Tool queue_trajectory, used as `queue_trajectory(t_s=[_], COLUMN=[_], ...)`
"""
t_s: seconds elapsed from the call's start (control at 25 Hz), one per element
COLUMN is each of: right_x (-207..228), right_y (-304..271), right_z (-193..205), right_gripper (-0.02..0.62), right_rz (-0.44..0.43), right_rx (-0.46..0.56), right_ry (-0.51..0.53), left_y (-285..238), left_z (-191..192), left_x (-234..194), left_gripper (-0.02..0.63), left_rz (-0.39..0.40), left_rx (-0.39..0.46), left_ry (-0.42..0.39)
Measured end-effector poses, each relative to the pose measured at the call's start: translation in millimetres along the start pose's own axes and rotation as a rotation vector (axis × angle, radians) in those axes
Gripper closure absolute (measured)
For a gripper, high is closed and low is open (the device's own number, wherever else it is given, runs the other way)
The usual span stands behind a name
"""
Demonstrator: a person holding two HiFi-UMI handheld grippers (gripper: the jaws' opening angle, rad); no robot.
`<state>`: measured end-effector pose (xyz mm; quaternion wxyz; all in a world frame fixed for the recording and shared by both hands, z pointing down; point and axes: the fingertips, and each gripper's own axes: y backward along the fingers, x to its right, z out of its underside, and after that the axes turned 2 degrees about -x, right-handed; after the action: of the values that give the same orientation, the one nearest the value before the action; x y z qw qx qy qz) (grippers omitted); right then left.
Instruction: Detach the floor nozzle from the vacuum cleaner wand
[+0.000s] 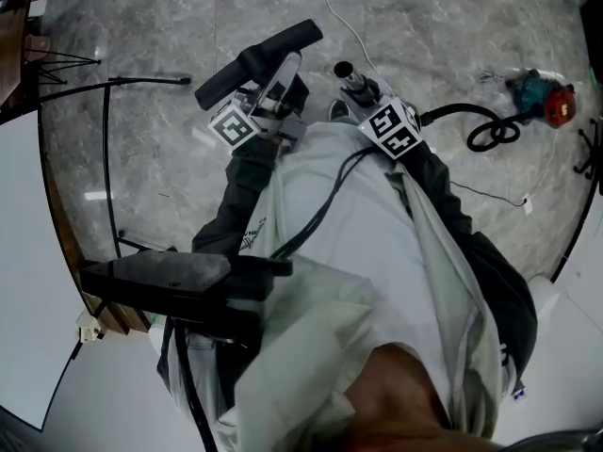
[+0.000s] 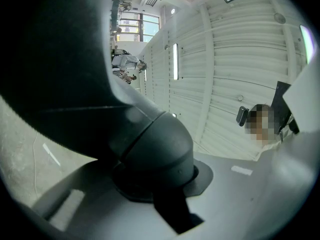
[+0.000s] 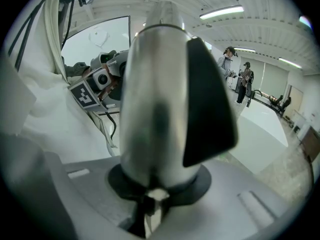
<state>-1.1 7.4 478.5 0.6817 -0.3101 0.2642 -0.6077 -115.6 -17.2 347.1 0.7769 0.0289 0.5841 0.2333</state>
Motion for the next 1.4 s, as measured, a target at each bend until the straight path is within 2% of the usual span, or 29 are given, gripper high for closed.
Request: queue_trajectory(t_s=[0.08, 0.2, 0.4, 0.56, 0.92, 1.12, 1.4], right_x=[0, -2, 0, -1, -3, -5, -14], right_y=[0, -1, 2, 0, 2, 1, -1], right_z=[1, 1, 2, 1, 2, 3, 7], right_gripper=[0.532, 0.531, 0.531, 0.531, 0.531, 0.531, 0.531], right_rz=[0.002, -0.001, 0.013, 0.012, 0.027, 0.02, 0.016], right_rx=[-0.002, 0.005, -0.014, -0.006, -0.019, -0.024, -0.037], right_ry=[-0.004, -0.008, -0.001, -0.002, 0.0, 0.001, 0.005], left_y=[0, 4, -2, 3, 2, 7, 13], left_z=[0, -2, 0, -2, 0, -1, 2], left_x=[0, -5, 5, -5, 2, -3, 2], left_gripper=[0.532, 0.532, 0.532, 0.532, 0.532, 0.532, 0.532], left_rz=[0.006, -0.032, 0.028, -0.012, 0.017, -0.017, 0.003], left_rx=[0.001, -0.013, 0.006, -0.011, -0.016, -0.021, -0.014], left_ry=[0.0, -0.041, 0.021, -0.018, -0.005, -0.033, -0.011])
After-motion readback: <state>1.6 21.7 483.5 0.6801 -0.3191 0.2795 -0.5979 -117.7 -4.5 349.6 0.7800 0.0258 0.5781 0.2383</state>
